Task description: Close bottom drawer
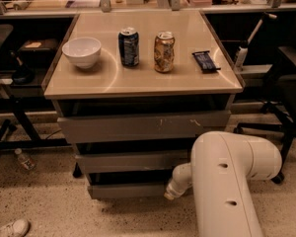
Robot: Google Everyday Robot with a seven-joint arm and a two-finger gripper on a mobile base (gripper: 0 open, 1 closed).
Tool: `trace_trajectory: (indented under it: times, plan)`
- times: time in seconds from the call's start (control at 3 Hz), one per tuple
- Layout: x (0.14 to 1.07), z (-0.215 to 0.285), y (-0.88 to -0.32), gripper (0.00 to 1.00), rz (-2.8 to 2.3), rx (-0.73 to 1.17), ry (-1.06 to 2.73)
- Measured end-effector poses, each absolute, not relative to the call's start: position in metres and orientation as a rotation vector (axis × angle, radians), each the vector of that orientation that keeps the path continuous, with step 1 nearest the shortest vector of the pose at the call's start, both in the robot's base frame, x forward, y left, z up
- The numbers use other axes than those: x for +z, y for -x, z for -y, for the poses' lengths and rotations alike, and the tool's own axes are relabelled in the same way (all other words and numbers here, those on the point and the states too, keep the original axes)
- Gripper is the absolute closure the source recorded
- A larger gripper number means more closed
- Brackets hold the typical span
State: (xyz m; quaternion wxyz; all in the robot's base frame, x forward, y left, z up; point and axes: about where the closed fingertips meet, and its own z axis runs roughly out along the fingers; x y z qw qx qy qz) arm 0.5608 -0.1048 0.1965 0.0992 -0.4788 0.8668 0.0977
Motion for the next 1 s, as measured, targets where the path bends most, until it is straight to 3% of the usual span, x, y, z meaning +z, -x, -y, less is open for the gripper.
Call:
trace_trajectory:
  times: [0.33,0.67,1.0]
  plan:
    - [0.1965,0.1048,-0.5607,0.11,-2.564,0.289,1.416]
    - [0.1964,0.1048,-0.5607,0.00,-2.564,0.289,1.416]
    - [0.1964,0.1048,-0.5607,0.00,-2.564,0.289,1.416]
